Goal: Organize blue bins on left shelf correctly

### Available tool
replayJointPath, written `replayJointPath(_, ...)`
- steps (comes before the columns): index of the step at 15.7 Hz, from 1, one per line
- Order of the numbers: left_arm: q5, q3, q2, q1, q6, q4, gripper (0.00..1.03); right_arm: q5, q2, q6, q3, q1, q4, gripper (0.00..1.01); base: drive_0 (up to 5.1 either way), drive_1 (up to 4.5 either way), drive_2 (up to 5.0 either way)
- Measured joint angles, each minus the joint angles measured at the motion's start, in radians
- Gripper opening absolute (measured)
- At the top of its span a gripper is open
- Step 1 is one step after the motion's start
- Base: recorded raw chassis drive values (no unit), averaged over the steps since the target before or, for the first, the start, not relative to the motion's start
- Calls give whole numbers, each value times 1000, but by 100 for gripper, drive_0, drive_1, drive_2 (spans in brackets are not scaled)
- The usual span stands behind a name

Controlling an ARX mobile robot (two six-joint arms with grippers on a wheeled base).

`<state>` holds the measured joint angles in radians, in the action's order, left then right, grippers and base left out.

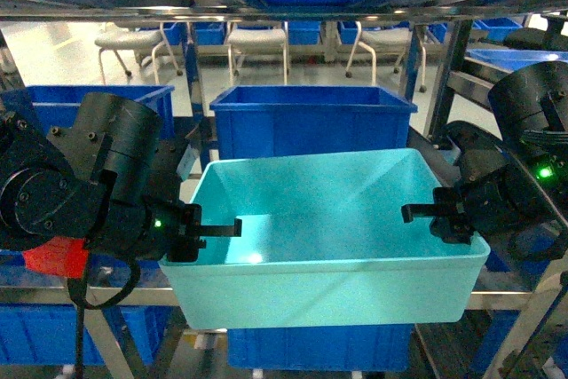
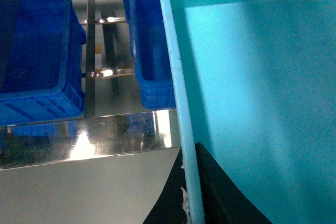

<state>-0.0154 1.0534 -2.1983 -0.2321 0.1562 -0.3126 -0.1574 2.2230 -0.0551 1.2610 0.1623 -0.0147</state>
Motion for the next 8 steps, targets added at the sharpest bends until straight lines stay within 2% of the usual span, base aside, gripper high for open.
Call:
replayJointPath(3, 21, 40, -24, 10, 2, 42, 2, 8, 6, 0, 14, 1, 29, 7, 0, 0, 0)
replayJointPath(6, 41, 173, -131, 22, 0, 111, 2, 19, 95, -3, 109, 2, 82, 7, 0, 0, 0)
replayJointPath(8, 38, 250, -161, 32, -9, 134, 2, 18, 148, -25, 185, 8, 130, 7, 0, 0, 0)
